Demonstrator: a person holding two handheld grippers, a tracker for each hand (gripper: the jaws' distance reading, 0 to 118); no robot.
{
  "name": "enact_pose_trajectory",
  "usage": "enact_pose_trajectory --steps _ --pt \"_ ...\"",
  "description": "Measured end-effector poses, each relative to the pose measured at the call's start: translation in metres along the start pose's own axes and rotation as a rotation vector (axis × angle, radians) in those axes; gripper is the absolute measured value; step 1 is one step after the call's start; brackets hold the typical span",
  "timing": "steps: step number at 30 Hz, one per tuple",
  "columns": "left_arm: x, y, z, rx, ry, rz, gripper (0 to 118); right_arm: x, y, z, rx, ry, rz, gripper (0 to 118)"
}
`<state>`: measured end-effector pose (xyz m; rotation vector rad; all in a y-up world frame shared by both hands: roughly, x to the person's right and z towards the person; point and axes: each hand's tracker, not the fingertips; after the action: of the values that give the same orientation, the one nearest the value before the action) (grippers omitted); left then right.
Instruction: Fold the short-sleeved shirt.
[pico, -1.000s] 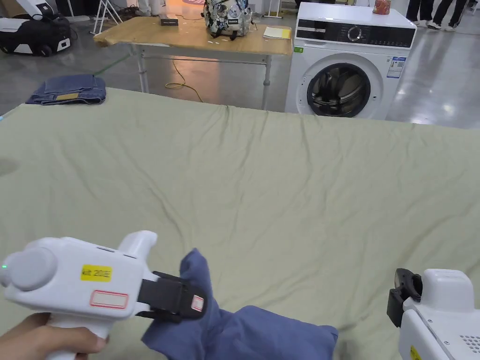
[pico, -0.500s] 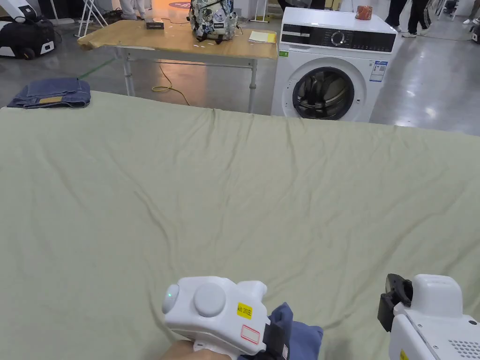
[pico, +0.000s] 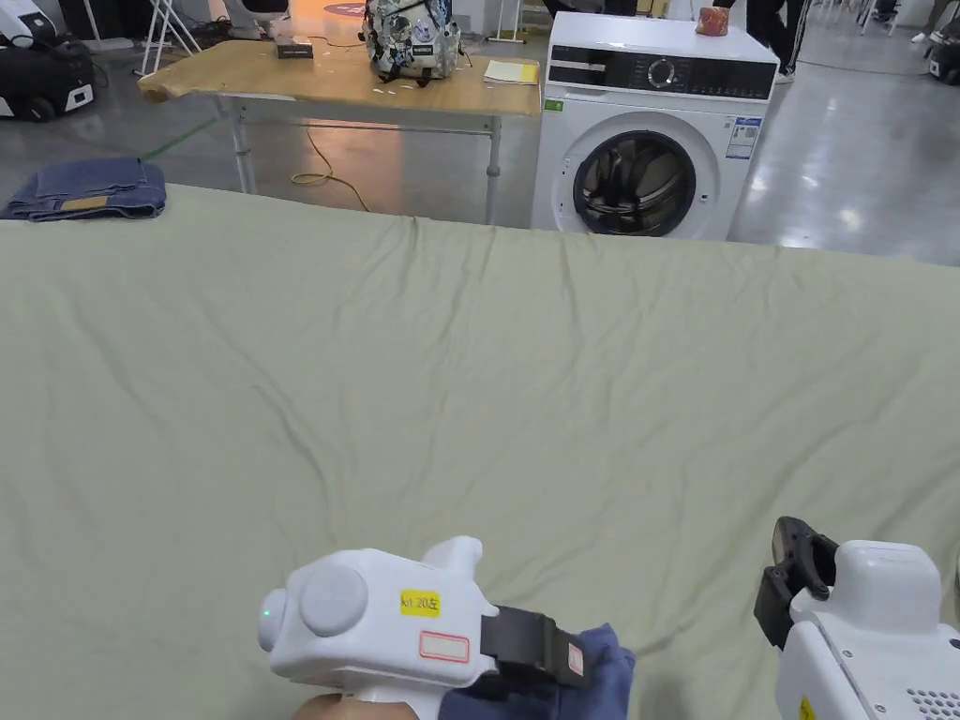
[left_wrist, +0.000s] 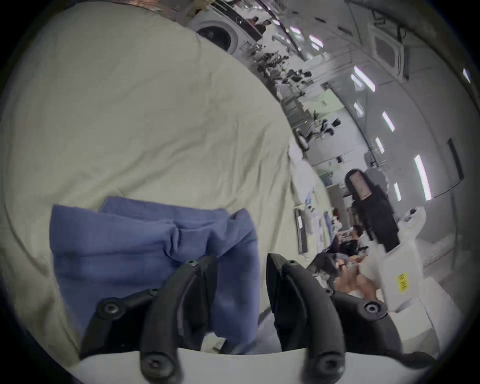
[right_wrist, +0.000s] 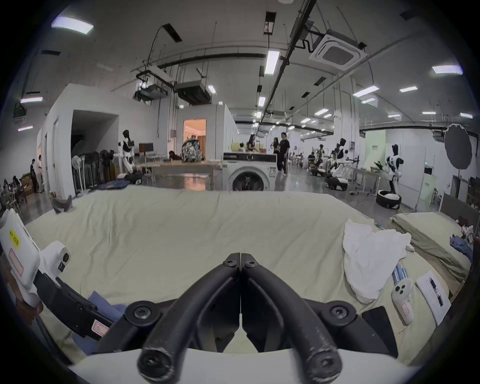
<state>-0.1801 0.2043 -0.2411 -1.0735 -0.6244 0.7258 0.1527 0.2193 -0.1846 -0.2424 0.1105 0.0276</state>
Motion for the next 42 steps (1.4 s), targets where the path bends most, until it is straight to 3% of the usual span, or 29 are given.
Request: enact_pose_trajectory --steps 4,7,12,15,22,27,34,40,42 --pt "-0.012 0.001 -0.006 -0.014 -0.013 0.037 35 -0.001 0.002 0.005 0.067 -0.005 -0.013 0" --pt "-0.022 -0.006 -0.029 -0.067 -0.058 0.072 15 -0.002 0.002 0.008 0.101 -0.015 0.005 0" --pt "-0.022 -0.022 -0.082 -0.128 -0.060 0.099 7 0.001 -0.001 0.012 0.138 -0.024 -0.001 0" --pt "-0.025 -0.031 -0.109 -0.152 0.033 0.112 0 0.003 -0.002 0.012 0.143 -0.031 -0.010 0" --pt "-0.010 -0.031 -0.088 -0.120 0.002 0.014 0 0.006 -0.003 0.011 0.124 -0.036 -0.005 0" --pt "-0.002 -0.024 -0.013 0.093 0.000 -0.102 0 0.004 -0.001 0.008 0.138 -0.034 -0.010 0" --pt "0.039 -0.043 0.075 0.544 0.432 -0.399 0 -0.010 0.006 -0.003 0.160 -0.046 -0.015 0" --pt "0.048 -0.077 0.085 0.940 0.763 -0.571 0 -0.019 0.008 -0.013 0.168 -0.063 -0.040 0" --pt "0.046 -0.086 0.086 1.027 0.798 -0.615 0 -0.021 0.009 -0.015 0.176 -0.067 -0.036 0"
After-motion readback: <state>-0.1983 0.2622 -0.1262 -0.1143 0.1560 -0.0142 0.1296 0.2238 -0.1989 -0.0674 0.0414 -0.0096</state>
